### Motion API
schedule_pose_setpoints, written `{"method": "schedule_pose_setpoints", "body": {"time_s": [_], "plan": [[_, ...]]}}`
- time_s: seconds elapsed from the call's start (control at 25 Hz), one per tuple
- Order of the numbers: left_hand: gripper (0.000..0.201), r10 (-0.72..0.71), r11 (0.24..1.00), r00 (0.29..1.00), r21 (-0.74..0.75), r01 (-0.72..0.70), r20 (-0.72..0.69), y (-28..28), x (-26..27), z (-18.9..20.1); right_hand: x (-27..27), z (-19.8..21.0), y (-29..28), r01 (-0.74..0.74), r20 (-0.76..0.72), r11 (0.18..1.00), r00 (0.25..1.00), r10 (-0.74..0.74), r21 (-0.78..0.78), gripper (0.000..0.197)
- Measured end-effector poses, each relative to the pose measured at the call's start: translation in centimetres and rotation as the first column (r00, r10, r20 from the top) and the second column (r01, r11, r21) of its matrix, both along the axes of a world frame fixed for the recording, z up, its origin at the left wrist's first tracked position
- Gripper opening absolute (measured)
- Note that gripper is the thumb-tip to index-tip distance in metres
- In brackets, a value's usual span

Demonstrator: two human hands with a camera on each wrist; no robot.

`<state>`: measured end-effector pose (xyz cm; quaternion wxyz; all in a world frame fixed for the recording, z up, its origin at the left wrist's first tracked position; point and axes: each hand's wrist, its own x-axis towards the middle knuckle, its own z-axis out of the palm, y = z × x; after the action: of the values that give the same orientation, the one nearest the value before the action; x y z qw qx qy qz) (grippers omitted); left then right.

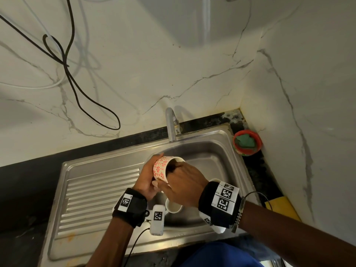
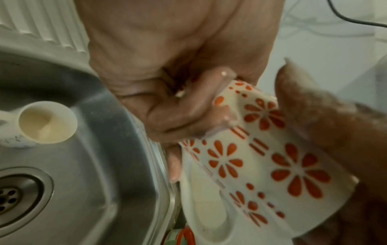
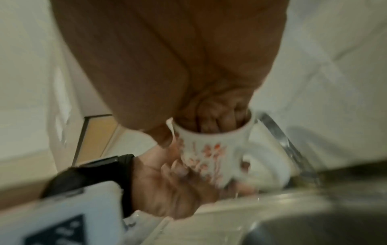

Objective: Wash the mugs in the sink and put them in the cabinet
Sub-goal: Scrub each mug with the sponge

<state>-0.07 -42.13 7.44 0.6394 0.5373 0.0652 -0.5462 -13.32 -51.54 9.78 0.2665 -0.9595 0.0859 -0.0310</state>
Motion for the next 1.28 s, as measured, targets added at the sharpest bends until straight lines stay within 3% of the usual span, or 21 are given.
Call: {"method": "schedule_pose_setpoints", "body": {"time_s": [0.04,0.08,0.12,0.16,0.2,0.24,0.28,0.32,0.36,0.4,0.44,0.52,0.64,0.76,0.88,0.96,1.04,1.12,1.2,1.28], "plan": [[0.076,-0.007,1.0,1.0,-0.024,0.007,0.004,0.2,0.0,0.0,0.1,0.1,-0.1,0.066,0.009,0.988,0.998,-0.068,0.141,0.07],[0.08,-0.021,0.999,0.999,-0.048,0.023,0.03,0.4,0.2,0.0,0.2,0.3,-0.2,0.144,-0.001,0.917,0.988,-0.155,0.371,0.064],[0.081,-0.031,0.997,0.998,-0.069,0.034,0.053,0.3,0.0,0.1,0.3,0.6,-0.3,0.215,-0.052,0.732,0.97,-0.239,0.646,0.055],[0.081,-0.036,0.991,0.998,-0.124,0.043,0.052,0.6,0.0,0.1,0.4,1.0,-0.5,0.239,-0.113,0.471,0.953,-0.28,0.849,0.046],[0.078,-0.04,0.982,0.998,-0.181,0.048,0.049,1.0,0.1,0.2,0.6,1.3,-0.6,0.223,-0.139,0.286,0.948,-0.286,0.932,0.04],[0.074,-0.057,0.968,0.998,-0.243,0.064,0.033,1.4,0.3,0.5,0.5,1.6,-0.9,0.188,-0.12,0.249,0.958,-0.262,0.95,0.038],[0.07,-0.06,0.959,0.998,-0.276,0.063,0.021,1.7,0.7,0.9,0.4,1.9,-1.3,0.154,-0.085,0.332,0.974,-0.211,0.931,0.039],[0.067,-0.076,0.955,0.997,-0.286,0.077,0.016,2.0,1.2,1.2,0.2,2.4,-1.9,0.11,-0.043,0.512,0.989,-0.141,0.852,0.039],[0.064,-0.098,0.957,0.994,-0.27,0.106,0.043,2.1,1.7,1.5,-0.1,2.7,-2.4,0.048,-0.016,0.729,0.999,-0.052,0.683,0.039],[0.059,-0.14,0.961,0.985,-0.226,0.159,0.098,2.0,1.9,2.0,-0.3,3.1,-2.9,-0.041,-0.013,0.889,0.999,0.053,0.457,0.037],[0.054,-0.171,0.962,0.971,-0.182,0.201,0.17,2.0,2.1,2.1,-0.6,3.2,-3.3,-0.118,-0.046,0.962,0.99,0.134,0.248,0.034],[0.046,-0.226,0.961,0.941,-0.101,0.257,0.25,2.1,2.1,2.2,-1.1,3.1,-4.0,-0.167,-0.124,0.98,0.976,0.179,0.106,0.028],[0.044,-0.285,0.954,0.889,0.017,0.299,0.359,2.4,1.2,2.6,-1.7,2.5,-5.5,-0.079,-0.129,0.959,0.985,0.118,0.274,0.031],[0.036,-0.275,0.959,0.91,0.148,0.24,0.31,2.4,-0.4,3.2,-2.3,2.4,-6.8,0.156,-0.028,0.828,0.986,-0.167,0.538,0.021],[0.029,-0.247,0.963,0.943,0.165,0.213,0.225,2.0,-1.8,3.7,-2.4,2.3,-6.1,0.278,0.202,0.862,0.899,-0.389,0.424,0.009],[0.029,-0.208,0.975,0.962,0.12,0.189,0.175,1.8,-2.1,4.0,-2.3,1.9,-4.9,0.272,0.263,0.937,0.908,-0.325,0.217,0.014],[0.033,-0.154,0.986,0.98,0.08,0.145,0.127,1.5,-2.1,4.4,-2.8,0.0,-3.7,0.191,0.279,0.981,0.944,-0.176,-0.026,0.045],[0.035,-0.108,0.993,0.987,0.062,0.101,0.115,1.5,-1.8,4.5,-4.5,-2.1,-2.2,0.055,0.288,0.983,0.957,-0.002,-0.176,0.063],[0.042,-0.124,0.989,0.978,0.102,0.108,0.169,1.6,-1.6,4.1,-6.3,-3.2,-0.4,-0.1,0.223,0.976,0.964,0.143,-0.191,0.064],[0.041,-0.165,0.978,0.963,0.162,0.132,0.214,1.5,-1.9,3.7,-6.5,-3.2,-0.3,-0.111,0.177,0.981,0.974,0.139,-0.162,0.06]]}}
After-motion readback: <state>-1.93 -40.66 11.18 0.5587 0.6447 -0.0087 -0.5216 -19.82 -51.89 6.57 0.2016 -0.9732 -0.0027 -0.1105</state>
